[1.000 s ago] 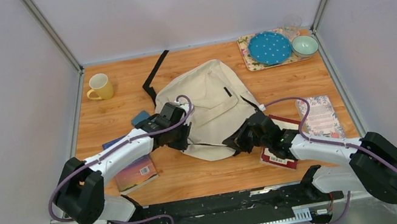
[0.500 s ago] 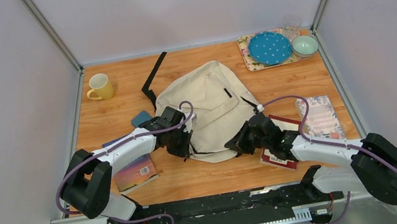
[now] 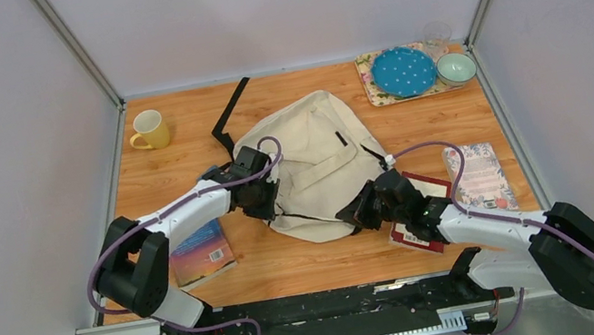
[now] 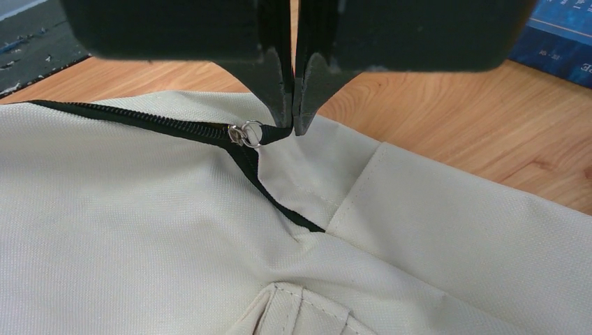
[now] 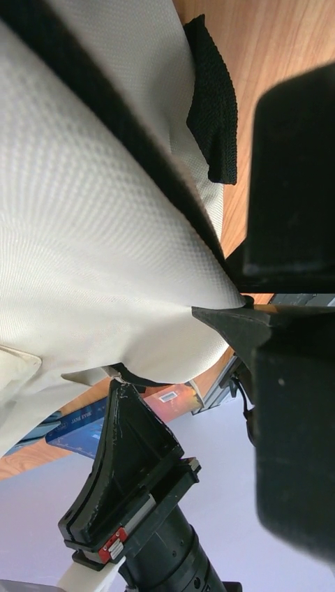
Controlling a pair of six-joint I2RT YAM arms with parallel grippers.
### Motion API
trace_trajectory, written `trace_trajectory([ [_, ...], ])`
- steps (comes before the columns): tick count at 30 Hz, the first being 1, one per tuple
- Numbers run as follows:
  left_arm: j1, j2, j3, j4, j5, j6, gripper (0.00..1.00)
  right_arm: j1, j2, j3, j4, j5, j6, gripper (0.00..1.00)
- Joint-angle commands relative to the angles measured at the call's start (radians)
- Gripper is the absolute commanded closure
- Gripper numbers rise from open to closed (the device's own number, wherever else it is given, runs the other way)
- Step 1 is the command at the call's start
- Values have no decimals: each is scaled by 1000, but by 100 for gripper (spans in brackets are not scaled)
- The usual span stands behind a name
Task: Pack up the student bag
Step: Unzip the student bag at the center of the board, then pick up the book from the center of the board.
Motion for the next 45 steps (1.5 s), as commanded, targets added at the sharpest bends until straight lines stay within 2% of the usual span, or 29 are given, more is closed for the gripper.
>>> trace_trajectory([
  [1, 59, 11, 17, -78, -217, 29, 100, -11, 11, -7, -28, 23, -63, 100],
  [3, 60, -17, 14, -60, -168, 18, 96, -11, 23, 4, -8, 2, -66, 100],
  [4, 60, -29, 10, -55, -156, 15, 89, -8, 31, 11, 6, -6, -68, 100],
  [6, 59, -71, 4, -51, -137, 7, 72, -7, 60, 36, 18, -29, -74, 100],
  [7, 60, -87, 1, -51, -136, 7, 57, -7, 72, 45, 26, -37, -85, 95],
  [8, 60, -104, -2, -54, -139, 4, 47, -2, 92, 54, 31, -50, -94, 91],
  [9, 62, -139, -5, -57, -143, 3, 40, 10, 102, 83, 31, -54, -103, 86],
  [10, 62, -156, -12, -60, -146, 0, 31, 16, 109, 94, 28, -58, -124, 71],
  [13, 68, -233, -32, -64, -160, -3, 19, 44, 115, 149, -3, -60, -186, 44],
  [17, 83, -340, -65, -64, -199, -16, 19, 87, 45, 226, -175, 63, -276, 26],
  [22, 116, -426, -117, -38, -193, -36, 18, 92, -116, 283, -421, 254, -359, 21],
  [25, 129, -459, -129, -37, -211, -46, 18, 92, -174, 318, -549, 440, -407, 18],
  [27, 155, -476, -143, -37, -216, -66, 18, 90, -222, 344, -586, 468, -446, 17],
  [29, 177, -505, -164, -25, -270, -107, 18, 90, -262, 353, -585, 448, -464, 16],
  [31, 221, -537, -245, 44, -304, -151, 17, 92, -279, 344, -483, 375, -502, 16],
  [33, 284, -569, -298, 72, -268, -216, 17, 90, -253, 337, -407, 234, -508, 16],
  [34, 353, -578, -307, 74, -222, -230, 17, 90, -230, 344, -355, 147, -507, 16],
  [40, 581, -594, -313, 28, -218, -238, 16, 133, 49, 467, -301, -58, -529, 16],
  [45, 764, -585, -287, -11, -222, -240, 16, 174, 223, 548, -243, -149, -546, 16],
])
